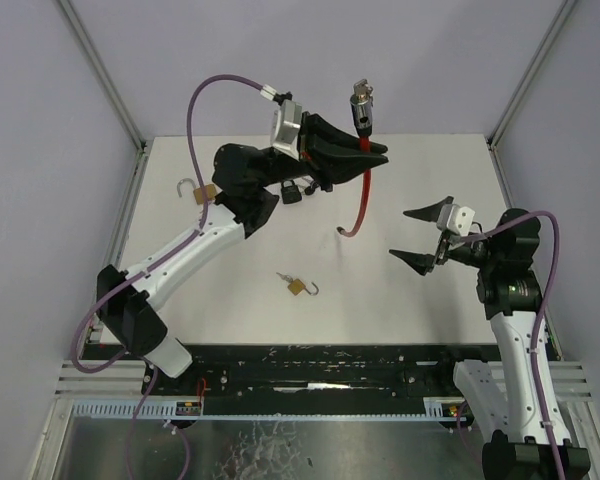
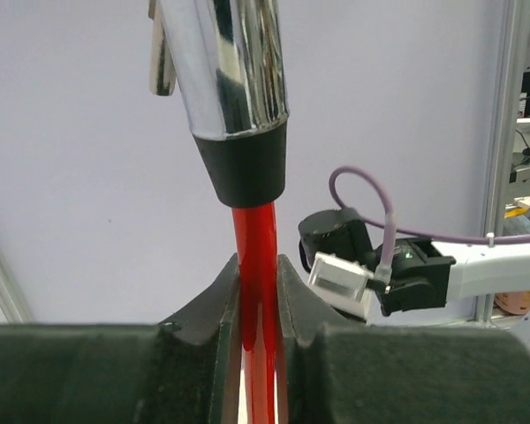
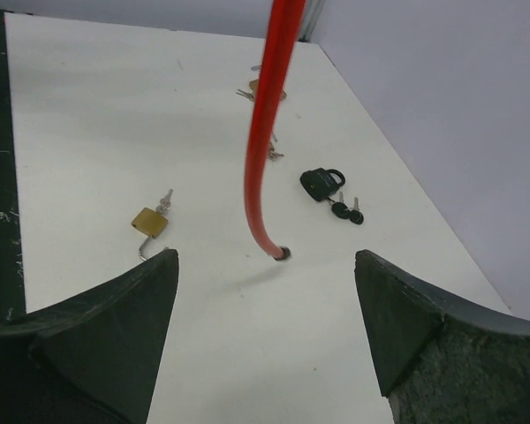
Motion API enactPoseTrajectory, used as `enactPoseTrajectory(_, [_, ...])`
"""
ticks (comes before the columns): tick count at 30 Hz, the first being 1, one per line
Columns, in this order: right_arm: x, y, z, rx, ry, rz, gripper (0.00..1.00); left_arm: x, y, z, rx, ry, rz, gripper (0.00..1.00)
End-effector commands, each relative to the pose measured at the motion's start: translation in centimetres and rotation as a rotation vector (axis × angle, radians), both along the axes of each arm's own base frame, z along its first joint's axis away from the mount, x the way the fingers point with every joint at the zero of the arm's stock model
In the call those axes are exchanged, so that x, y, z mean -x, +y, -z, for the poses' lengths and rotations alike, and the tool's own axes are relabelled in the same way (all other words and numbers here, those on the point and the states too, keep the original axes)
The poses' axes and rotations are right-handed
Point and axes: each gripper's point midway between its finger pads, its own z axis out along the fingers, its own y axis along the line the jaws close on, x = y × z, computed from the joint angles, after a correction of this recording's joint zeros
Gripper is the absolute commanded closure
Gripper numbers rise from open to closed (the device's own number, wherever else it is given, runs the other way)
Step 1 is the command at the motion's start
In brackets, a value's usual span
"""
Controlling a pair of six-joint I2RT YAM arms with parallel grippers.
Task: Lock with the key
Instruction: Lock the lock.
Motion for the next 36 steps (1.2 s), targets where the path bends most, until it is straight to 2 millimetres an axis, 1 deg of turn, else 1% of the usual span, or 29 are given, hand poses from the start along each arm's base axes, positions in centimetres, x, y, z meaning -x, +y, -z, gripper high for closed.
enactPoseTrajectory(1, [-1.2,-0.9,-2.6,0.062,-0.149,0.069,0.13,1.3,1.9,-4.5,0.037,-0.013,-0.03,1.0])
enactPoseTrajectory(4, [-2.1,-1.5,-3.4,0.12,-0.237,0.094,0.14,2.6,2.9,-6.7,0.052,-0.008,-0.014,1.0])
enactPoseTrajectory(6, [-2.5,-1.6,-3.8,0.155,-0.296,0.086,0.14,3.3,3.4,-7.7,0.061,0.012,0.004,1.0])
enactPoseTrajectory(9, [-2.1,-1.2,-3.0,0.239,-0.419,-0.005,0.14,4.1,3.9,-9.0,0.073,0.055,0.046,1.0])
enactPoseTrajectory(10, [-2.0,-1.0,-2.7,0.264,-0.466,-0.03,0.13,4.3,3.9,-9.4,0.073,0.079,0.061,1.0])
enactPoseTrajectory(14, [-1.8,-0.9,-2.0,0.335,-0.596,-0.063,0.05,3.8,3.4,-10.2,0.049,0.202,0.104,1.0])
enactPoseTrajectory(17, [-2.0,-1.1,-1.6,0.399,-0.666,-0.067,0.03,3.4,2.9,-10.7,0.036,0.283,0.141,1.0])
enactPoseTrajectory(20, [-2.8,-1.4,-1.3,0.462,-0.711,-0.044,0.01,3.0,2.4,-10.9,0.032,0.333,0.179,1.0])
enactPoseTrajectory(23, [-3.6,-1.6,-1.8,0.504,-0.755,-0.002,0.01,2.8,2.1,-11.0,0.033,0.357,0.203,1.0])
enactPoseTrajectory(26, [-4.0,-1.5,-3.3,0.494,-0.798,0.032,0.02,2.5,1.8,-11.2,0.038,0.386,0.217,1.0])
enactPoseTrajectory(29, [-3.1,-0.6,-4.8,0.444,-0.864,0.014,0.04,1.7,1.4,-11.3,0.042,0.422,0.216,1.0])
enactPoseTrajectory(33, [-1.2,0.8,-6.5,0.35,-0.962,-0.038,0.06,0.4,0.5,-11.5,0.037,0.492,0.225,1.0])
enactPoseTrajectory(36, [-0.4,1.4,-6.9,0.341,-1.028,-0.062,0.06,0.0,0.1,-12.0,0.038,0.524,0.241,1.0])
